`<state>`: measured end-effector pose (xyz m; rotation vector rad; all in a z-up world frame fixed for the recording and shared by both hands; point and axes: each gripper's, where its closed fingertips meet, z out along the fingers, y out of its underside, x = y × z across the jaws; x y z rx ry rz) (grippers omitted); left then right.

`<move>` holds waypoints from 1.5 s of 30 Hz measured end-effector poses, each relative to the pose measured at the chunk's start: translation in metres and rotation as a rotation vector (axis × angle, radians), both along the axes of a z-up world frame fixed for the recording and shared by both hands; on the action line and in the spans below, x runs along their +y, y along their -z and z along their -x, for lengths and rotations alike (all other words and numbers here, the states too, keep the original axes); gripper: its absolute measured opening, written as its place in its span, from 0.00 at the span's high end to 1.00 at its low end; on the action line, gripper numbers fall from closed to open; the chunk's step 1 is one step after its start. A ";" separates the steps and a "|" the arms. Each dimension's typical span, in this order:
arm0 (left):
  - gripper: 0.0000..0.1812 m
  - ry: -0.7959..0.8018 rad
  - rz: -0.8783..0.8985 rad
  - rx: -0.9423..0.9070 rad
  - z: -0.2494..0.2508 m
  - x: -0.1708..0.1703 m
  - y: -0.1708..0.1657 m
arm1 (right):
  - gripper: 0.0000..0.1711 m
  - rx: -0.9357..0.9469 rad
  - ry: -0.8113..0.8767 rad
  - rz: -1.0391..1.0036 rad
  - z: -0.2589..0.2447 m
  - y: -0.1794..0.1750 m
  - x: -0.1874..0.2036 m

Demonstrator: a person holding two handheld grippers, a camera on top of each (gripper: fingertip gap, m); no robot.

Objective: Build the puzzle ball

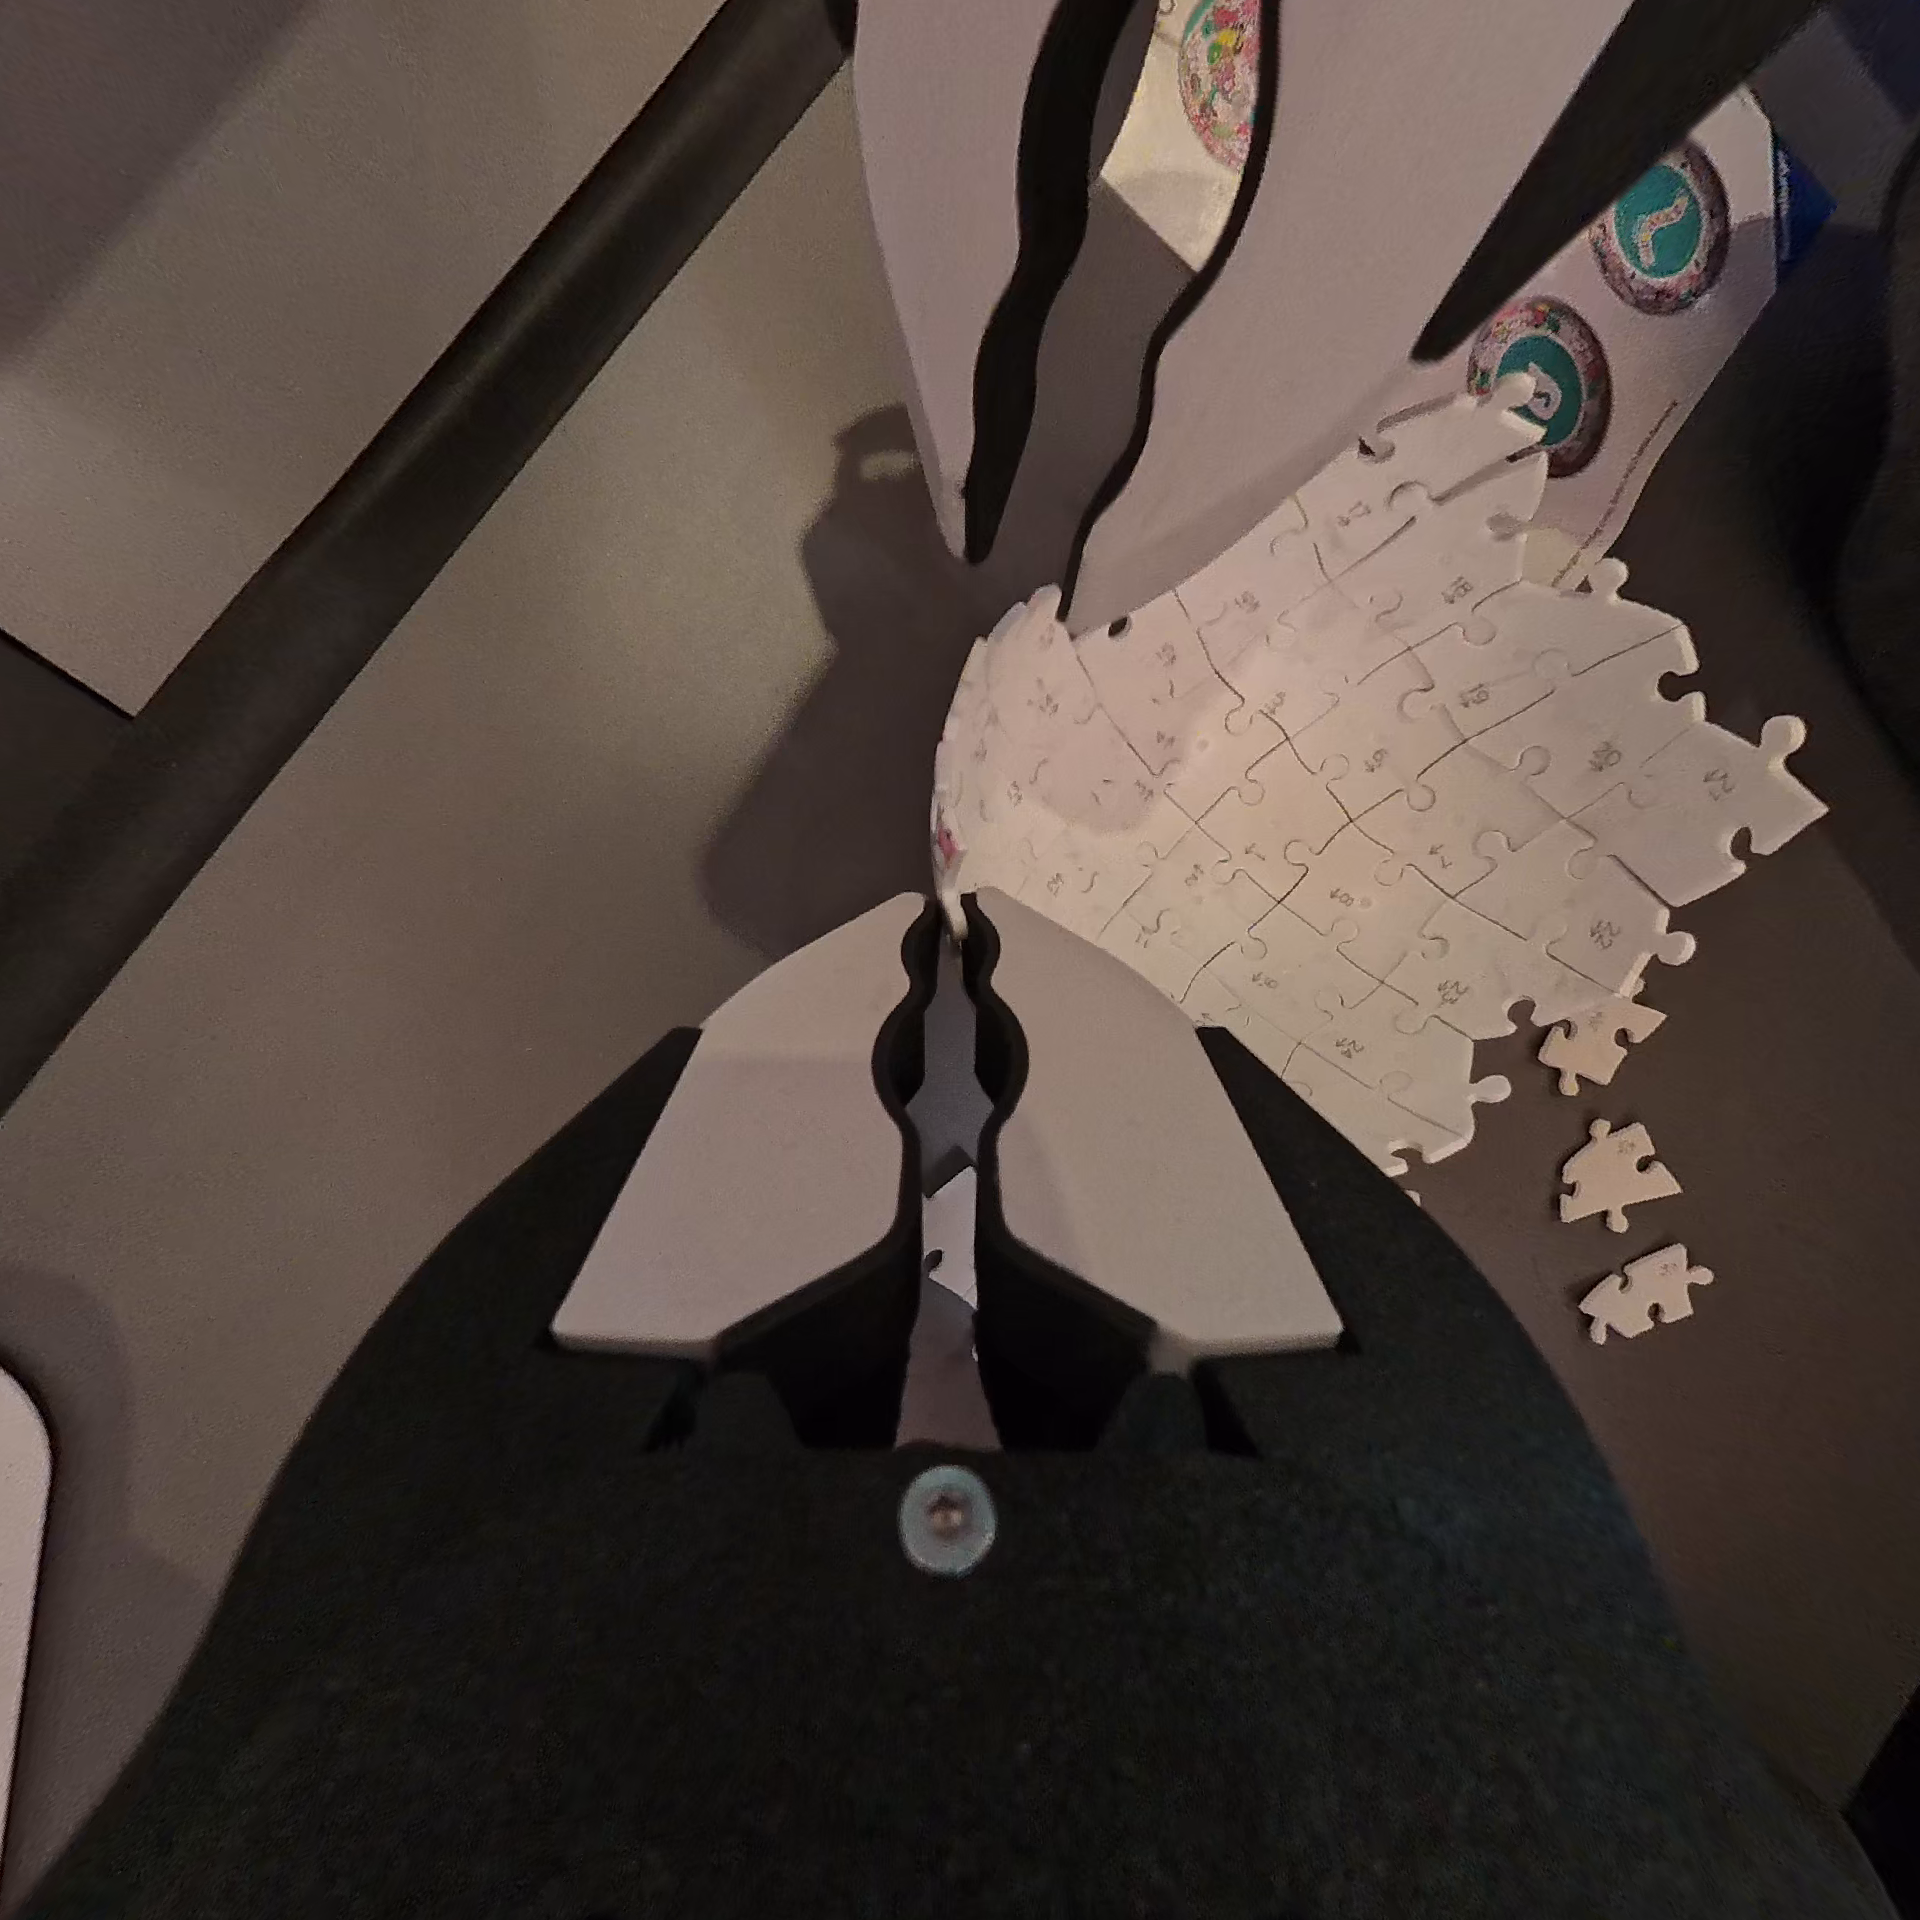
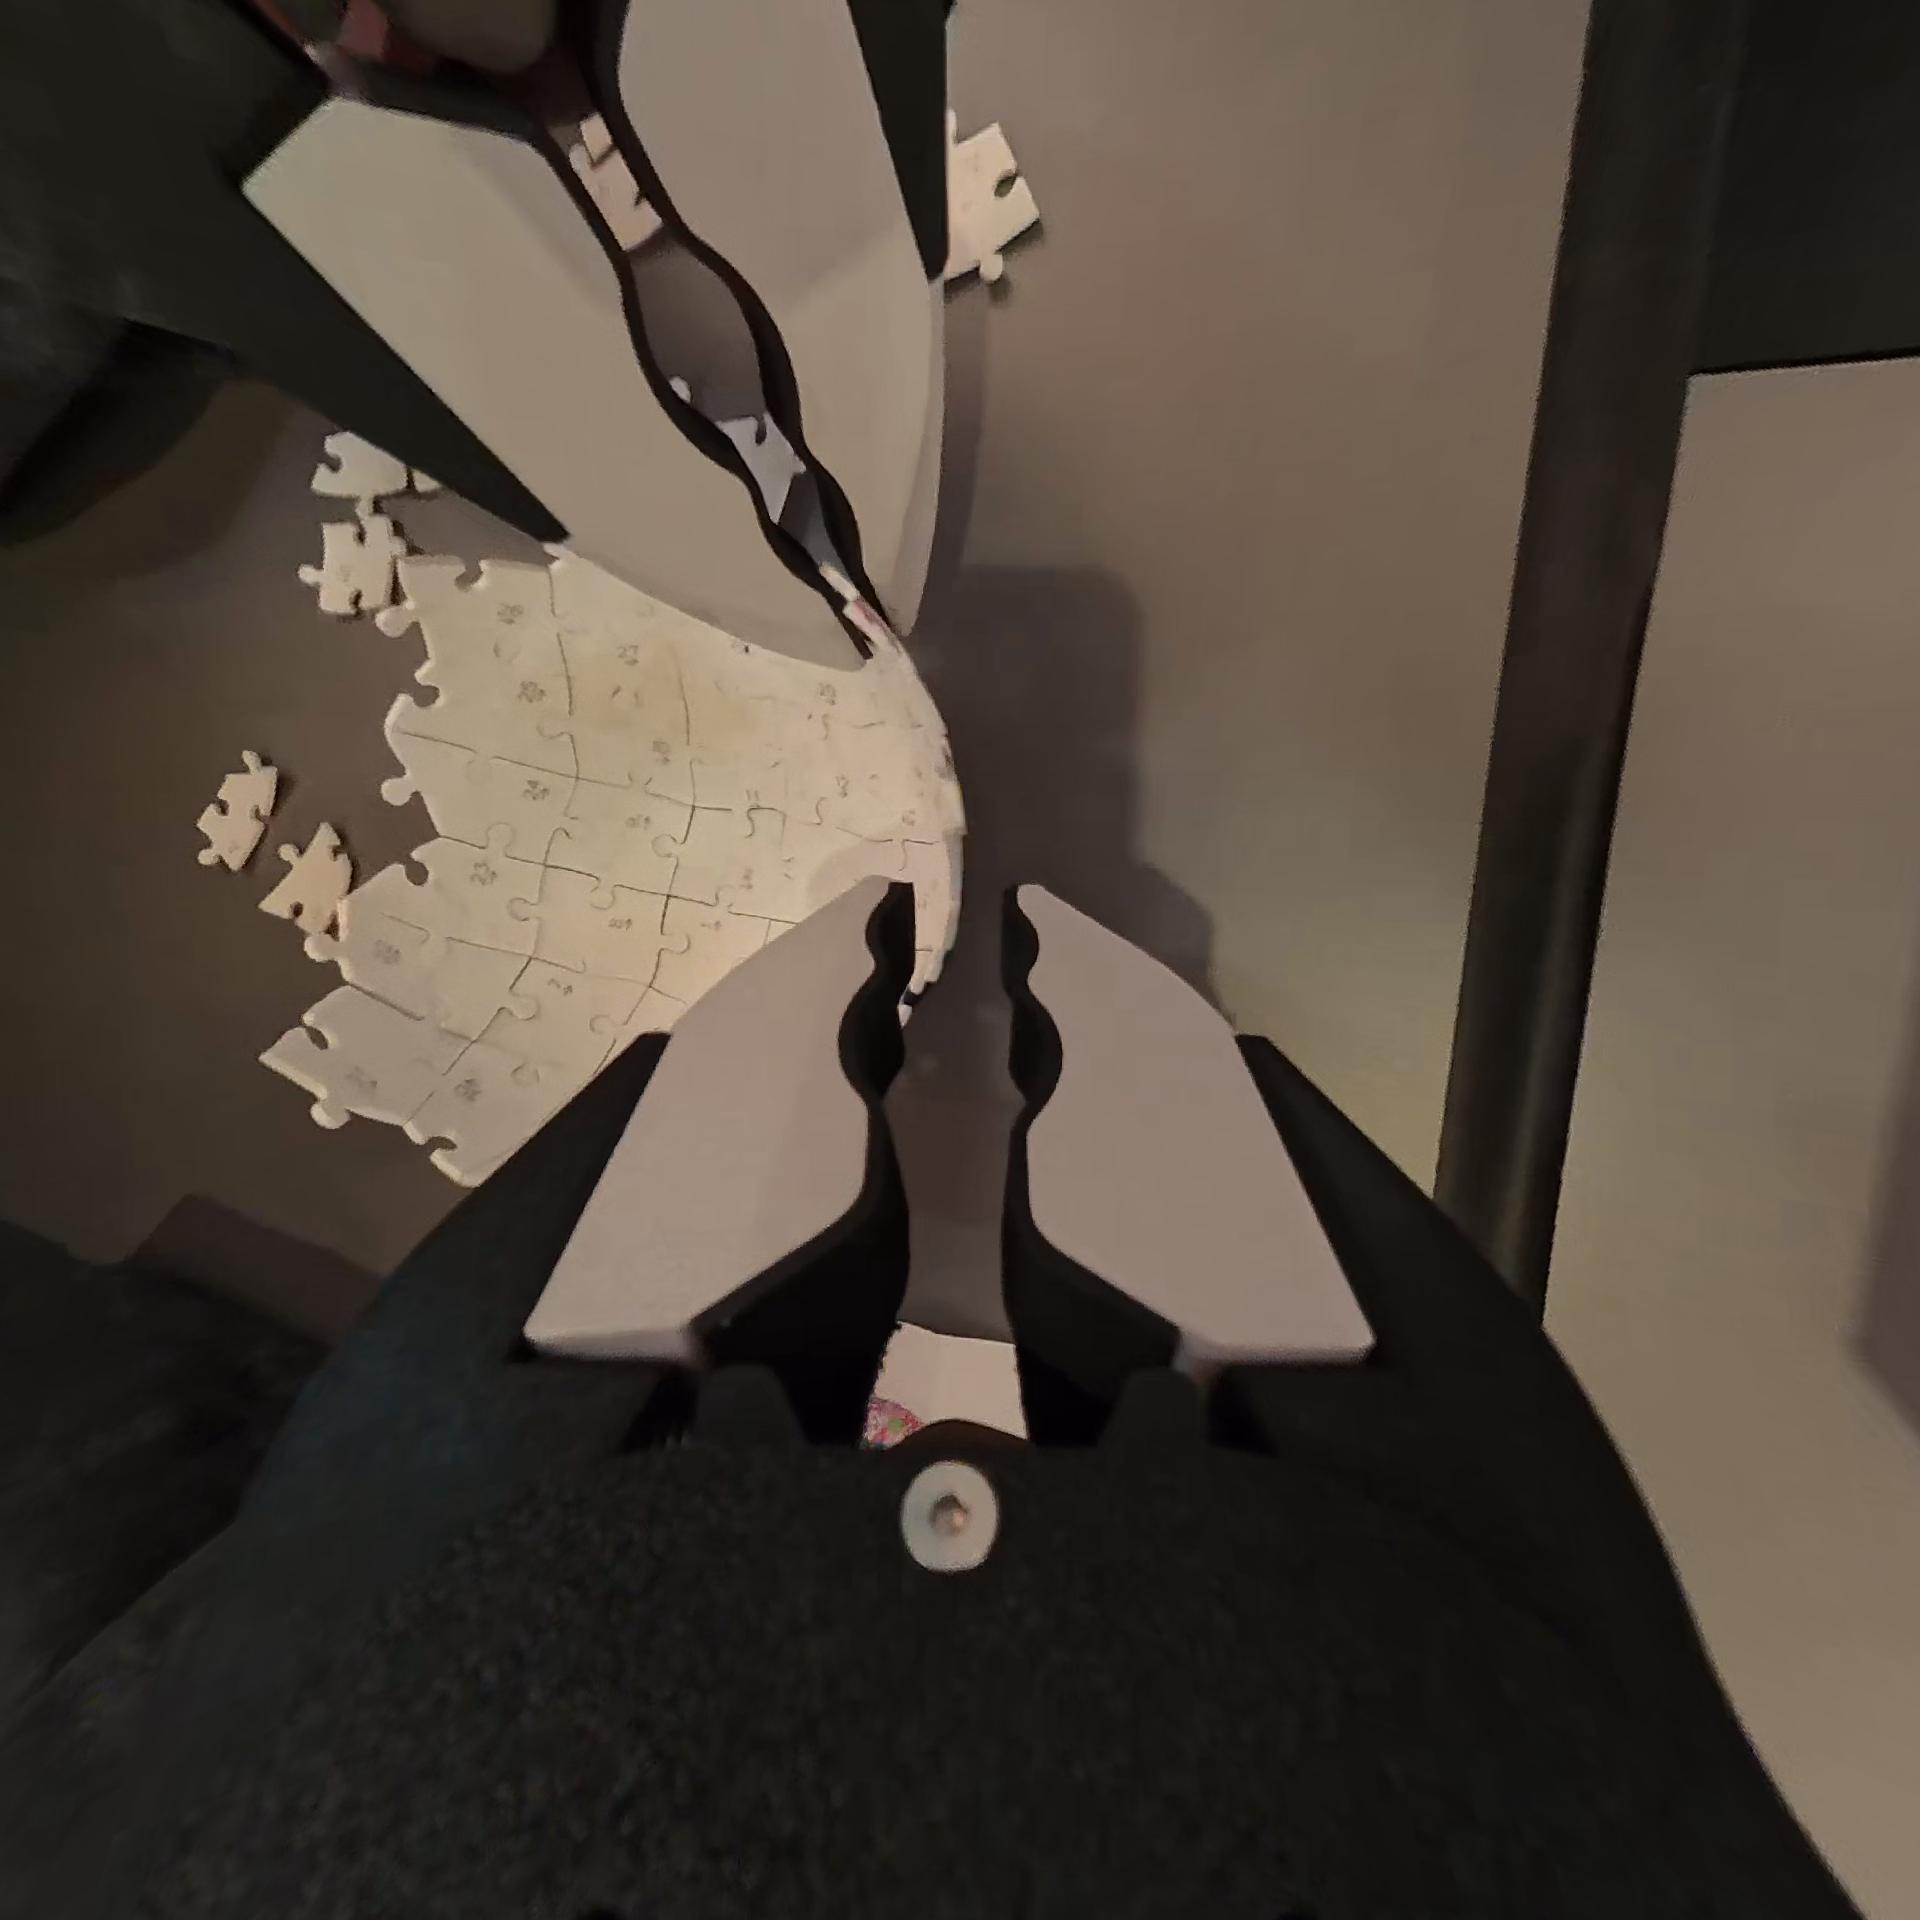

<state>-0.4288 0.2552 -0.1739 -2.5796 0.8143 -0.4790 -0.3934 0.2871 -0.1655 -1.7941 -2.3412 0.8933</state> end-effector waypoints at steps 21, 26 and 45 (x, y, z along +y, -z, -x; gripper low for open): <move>0.98 -0.005 0.002 0.012 0.001 -0.002 -0.004 | 0.91 -0.006 0.000 0.023 -0.001 -0.002 -0.006; 0.98 -0.004 -0.003 0.017 0.001 -0.003 -0.006 | 0.90 -0.102 -0.023 0.028 -0.007 0.017 -0.011; 0.97 -0.002 -0.002 0.026 0.001 -0.004 -0.006 | 0.98 -0.122 -0.020 0.146 -0.002 0.028 -0.015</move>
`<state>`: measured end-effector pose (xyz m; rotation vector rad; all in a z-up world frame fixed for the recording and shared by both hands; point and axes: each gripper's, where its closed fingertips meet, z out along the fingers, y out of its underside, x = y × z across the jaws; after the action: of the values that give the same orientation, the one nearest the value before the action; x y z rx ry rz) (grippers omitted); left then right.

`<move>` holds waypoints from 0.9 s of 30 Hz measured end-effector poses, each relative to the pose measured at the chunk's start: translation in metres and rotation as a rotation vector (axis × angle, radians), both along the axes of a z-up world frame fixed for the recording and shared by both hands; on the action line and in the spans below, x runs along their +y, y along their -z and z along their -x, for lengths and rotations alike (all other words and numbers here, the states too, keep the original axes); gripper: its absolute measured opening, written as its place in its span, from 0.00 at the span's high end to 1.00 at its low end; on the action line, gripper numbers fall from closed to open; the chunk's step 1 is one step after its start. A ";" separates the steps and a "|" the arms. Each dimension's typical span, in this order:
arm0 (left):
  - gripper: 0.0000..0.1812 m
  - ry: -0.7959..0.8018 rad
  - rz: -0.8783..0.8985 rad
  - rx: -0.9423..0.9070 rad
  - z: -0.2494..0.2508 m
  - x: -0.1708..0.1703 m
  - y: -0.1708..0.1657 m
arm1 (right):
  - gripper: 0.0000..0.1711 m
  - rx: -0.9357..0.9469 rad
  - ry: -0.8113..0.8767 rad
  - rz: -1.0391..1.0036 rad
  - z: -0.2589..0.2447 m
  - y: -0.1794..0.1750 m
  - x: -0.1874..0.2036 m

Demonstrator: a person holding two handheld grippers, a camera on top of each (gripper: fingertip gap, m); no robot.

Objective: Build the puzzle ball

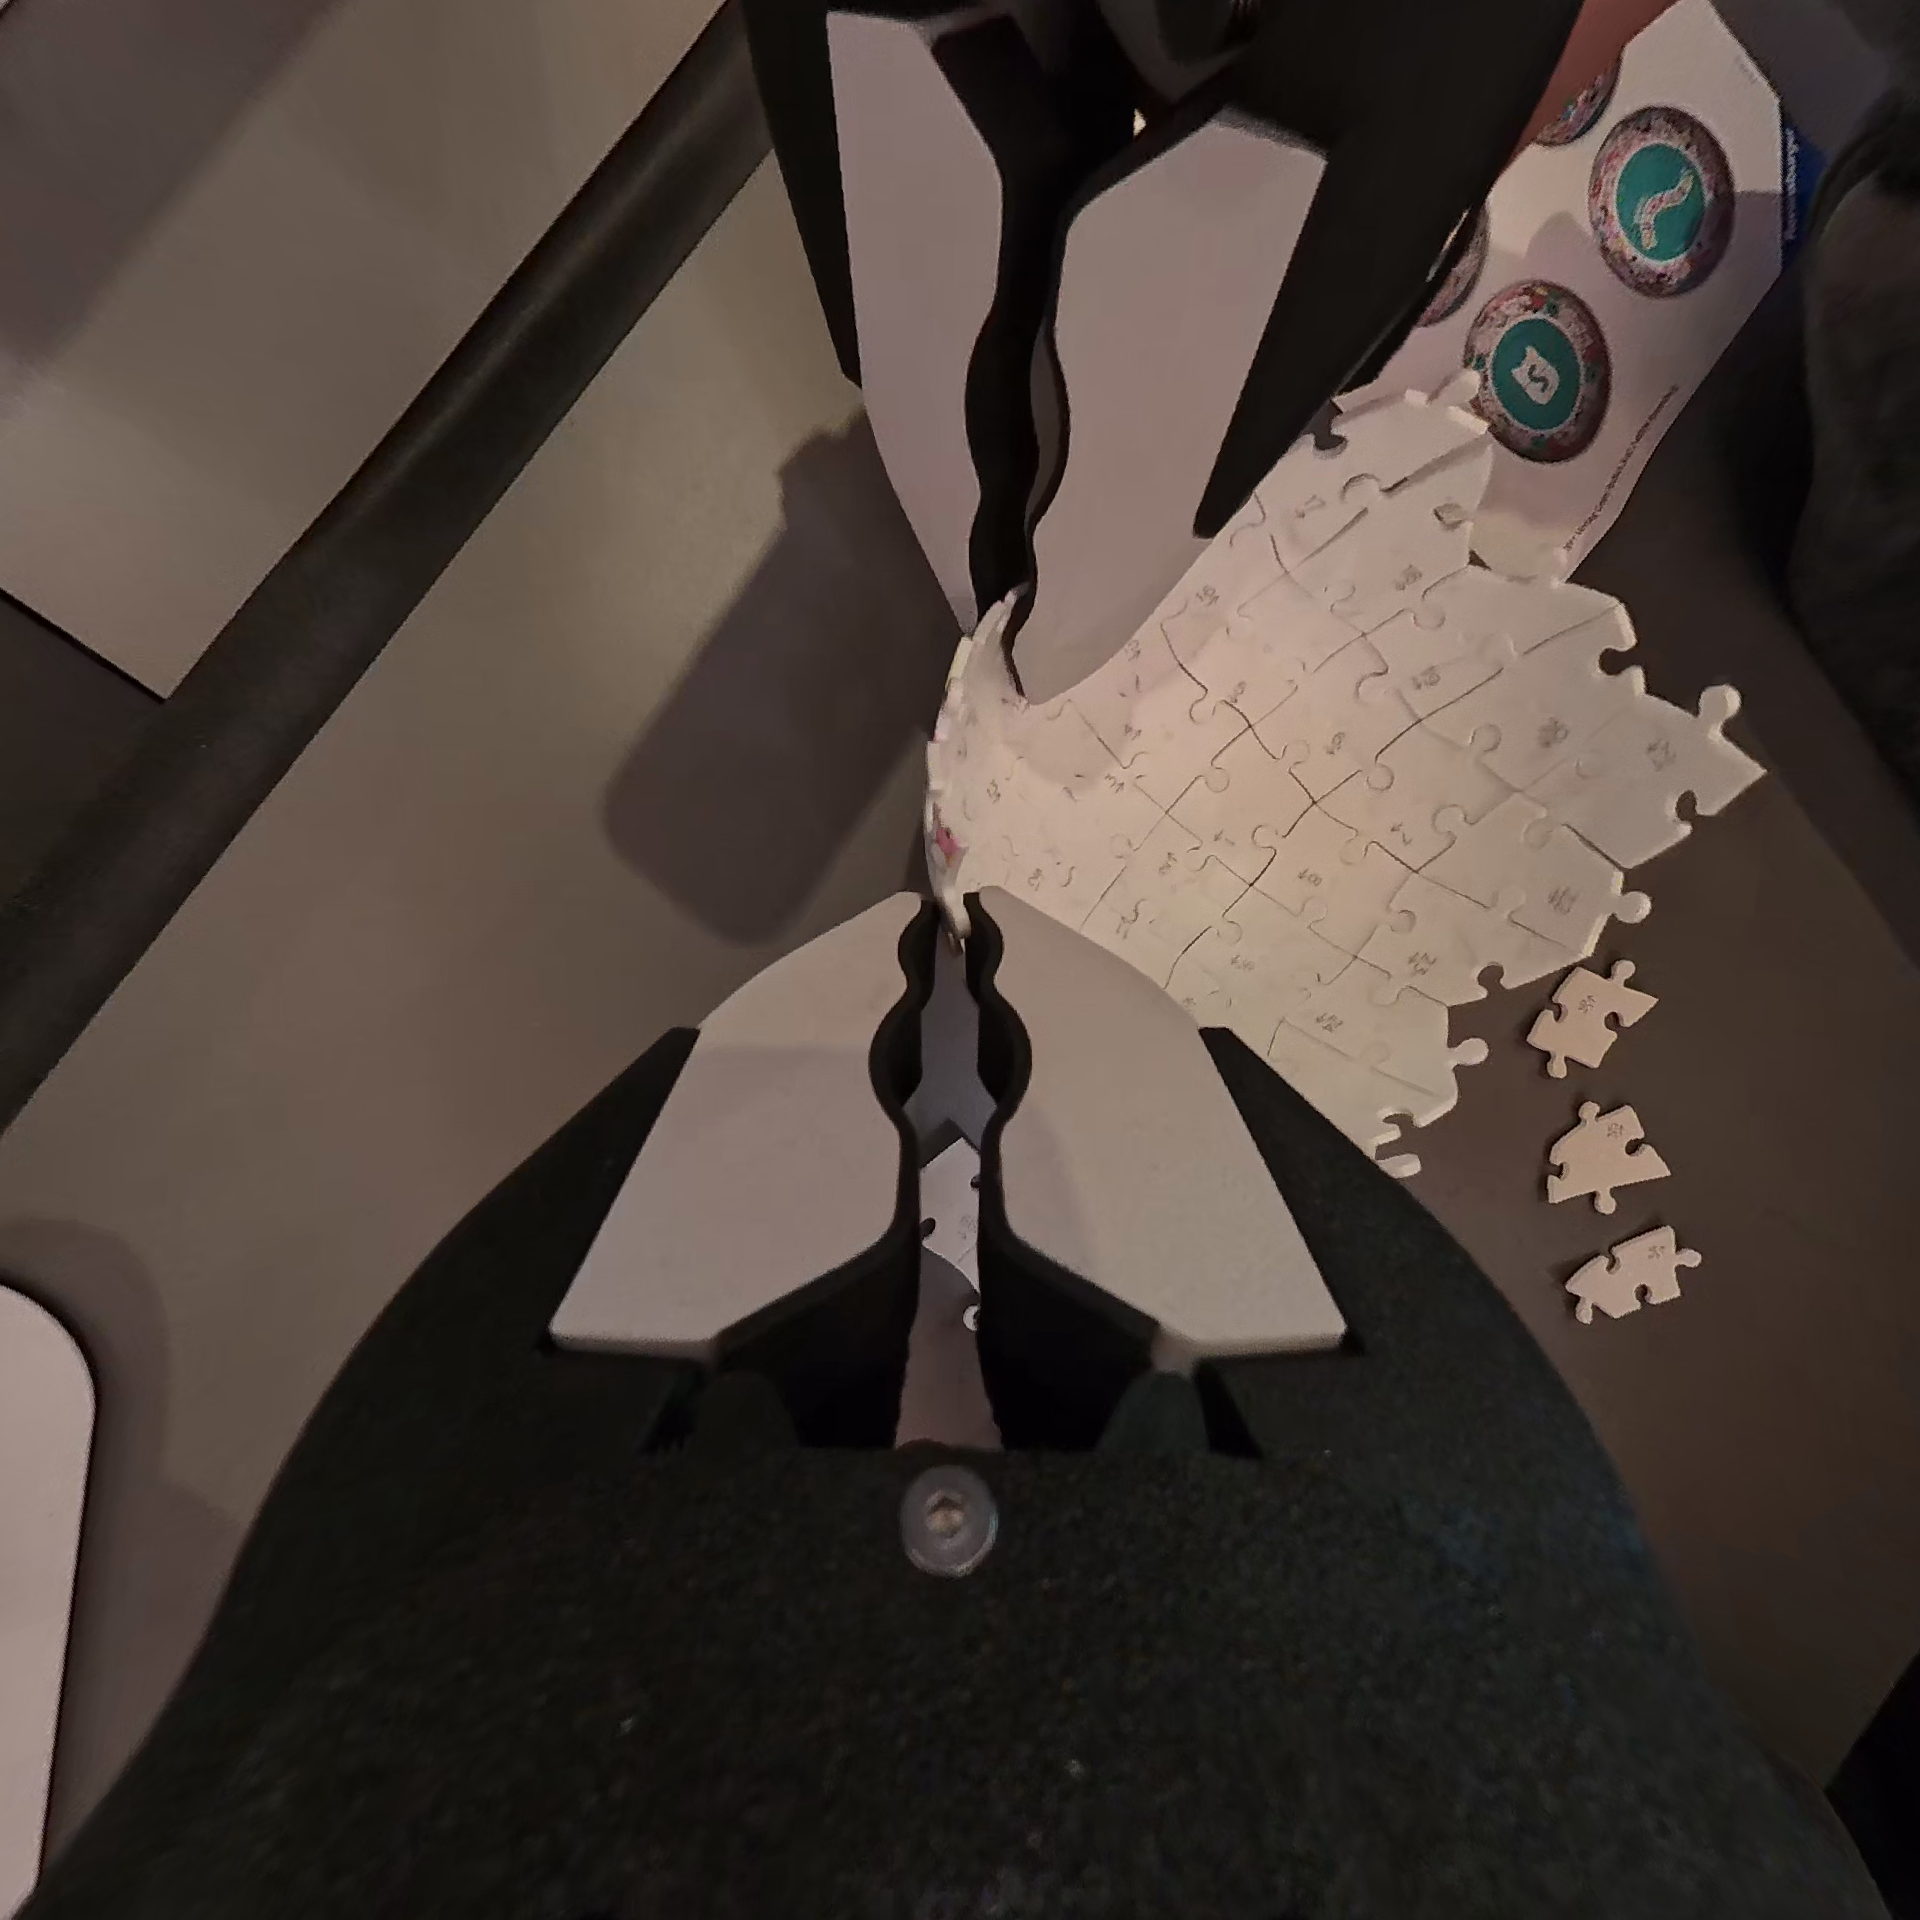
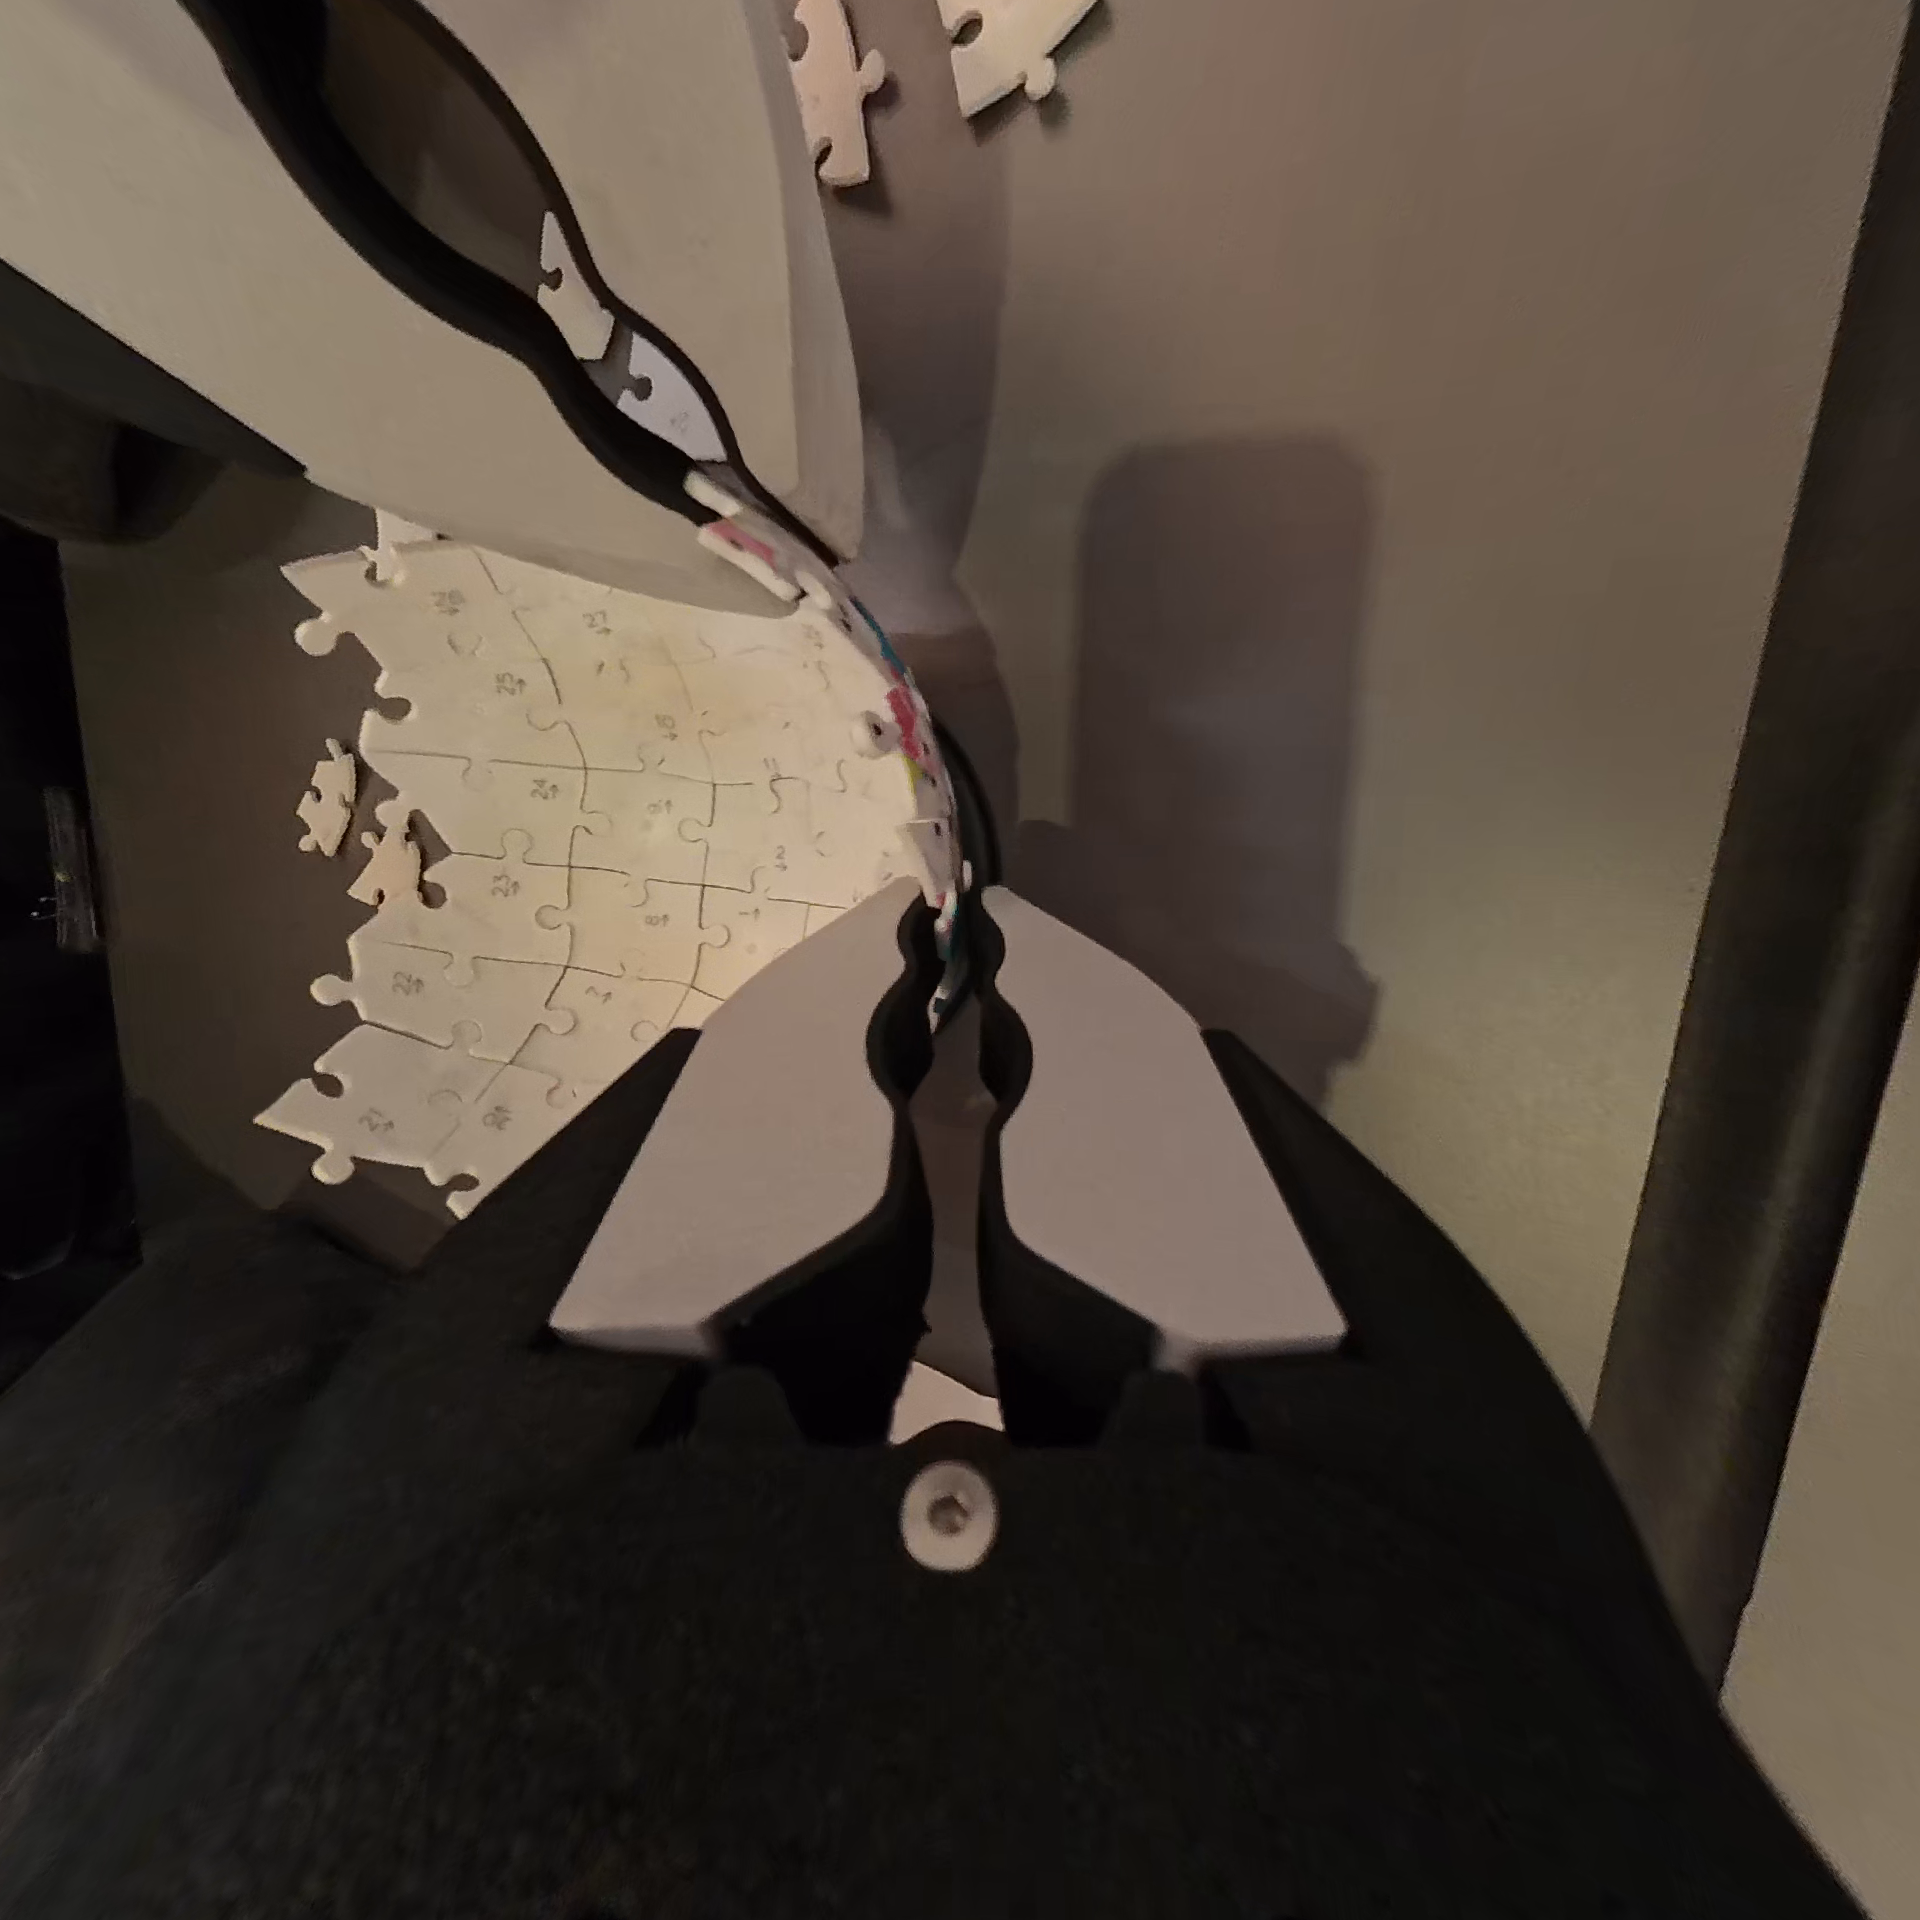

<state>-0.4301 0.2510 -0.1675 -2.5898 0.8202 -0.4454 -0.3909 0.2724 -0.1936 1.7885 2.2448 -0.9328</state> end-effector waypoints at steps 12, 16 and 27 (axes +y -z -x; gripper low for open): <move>0.97 -0.001 0.001 0.006 0.000 0.000 0.000 | 0.98 0.006 0.000 0.023 0.001 0.002 -0.001; 0.98 -0.002 0.000 0.004 0.000 0.000 0.000 | 0.92 0.034 -0.001 0.060 0.004 -0.001 -0.003; 0.98 0.002 0.002 0.002 -0.001 -0.001 0.000 | 0.98 0.015 -0.024 0.055 0.006 0.002 -0.005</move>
<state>-0.4289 0.2502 -0.1675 -2.5920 0.8231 -0.4452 -0.3970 0.2674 -0.1957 1.7332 2.2219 -0.9974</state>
